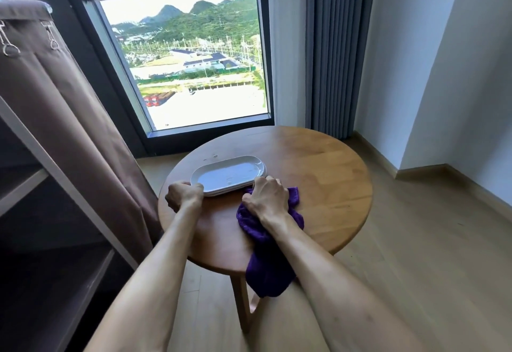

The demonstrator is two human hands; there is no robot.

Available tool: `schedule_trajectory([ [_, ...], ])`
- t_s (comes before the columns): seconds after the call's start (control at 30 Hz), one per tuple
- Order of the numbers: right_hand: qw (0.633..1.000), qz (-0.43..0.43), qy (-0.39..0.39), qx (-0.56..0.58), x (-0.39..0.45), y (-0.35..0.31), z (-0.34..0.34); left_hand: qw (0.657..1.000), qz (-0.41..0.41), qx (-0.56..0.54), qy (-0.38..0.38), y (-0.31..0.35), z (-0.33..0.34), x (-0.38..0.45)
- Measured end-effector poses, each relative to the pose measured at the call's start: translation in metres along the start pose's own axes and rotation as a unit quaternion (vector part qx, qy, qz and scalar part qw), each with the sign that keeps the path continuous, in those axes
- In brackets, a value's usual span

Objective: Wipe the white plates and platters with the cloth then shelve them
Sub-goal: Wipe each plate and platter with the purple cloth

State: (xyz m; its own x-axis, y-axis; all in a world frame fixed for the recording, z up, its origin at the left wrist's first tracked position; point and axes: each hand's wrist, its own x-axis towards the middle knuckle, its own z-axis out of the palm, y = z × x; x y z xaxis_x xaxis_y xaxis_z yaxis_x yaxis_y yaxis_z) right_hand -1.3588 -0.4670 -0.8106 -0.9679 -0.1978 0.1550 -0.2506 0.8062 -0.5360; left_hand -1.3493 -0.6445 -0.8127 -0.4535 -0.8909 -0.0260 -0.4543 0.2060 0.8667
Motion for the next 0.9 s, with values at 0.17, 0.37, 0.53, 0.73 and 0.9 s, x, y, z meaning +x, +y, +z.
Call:
schedule_trajectory([
  [0.17, 1.0, 0.003, 0.006, 0.007, -0.001, 0.001, 0.0, 1.0, 0.004, -0.002, 0.01, 0.002, 0.006, -0.002],
  [0.37, 1.0, 0.004, 0.005, 0.008, -0.001, 0.0, 0.001, 0.999, 0.021, 0.036, -0.002, 0.011, 0.009, -0.001],
  [0.53, 1.0, 0.003, -0.003, 0.007, -0.001, 0.0, -0.001, 0.998, 0.032, 0.056, 0.009, 0.015, 0.005, 0.001],
  [0.73, 1.0, 0.003, 0.0, 0.003, -0.002, -0.001, -0.004, 0.999, 0.021, 0.027, -0.008, 0.025, 0.0, -0.001],
  [0.9, 1.0, 0.009, 0.008, -0.006, 0.0, -0.002, -0.004, 0.964, -0.122, -0.222, -0.08, 0.045, -0.012, -0.013],
])
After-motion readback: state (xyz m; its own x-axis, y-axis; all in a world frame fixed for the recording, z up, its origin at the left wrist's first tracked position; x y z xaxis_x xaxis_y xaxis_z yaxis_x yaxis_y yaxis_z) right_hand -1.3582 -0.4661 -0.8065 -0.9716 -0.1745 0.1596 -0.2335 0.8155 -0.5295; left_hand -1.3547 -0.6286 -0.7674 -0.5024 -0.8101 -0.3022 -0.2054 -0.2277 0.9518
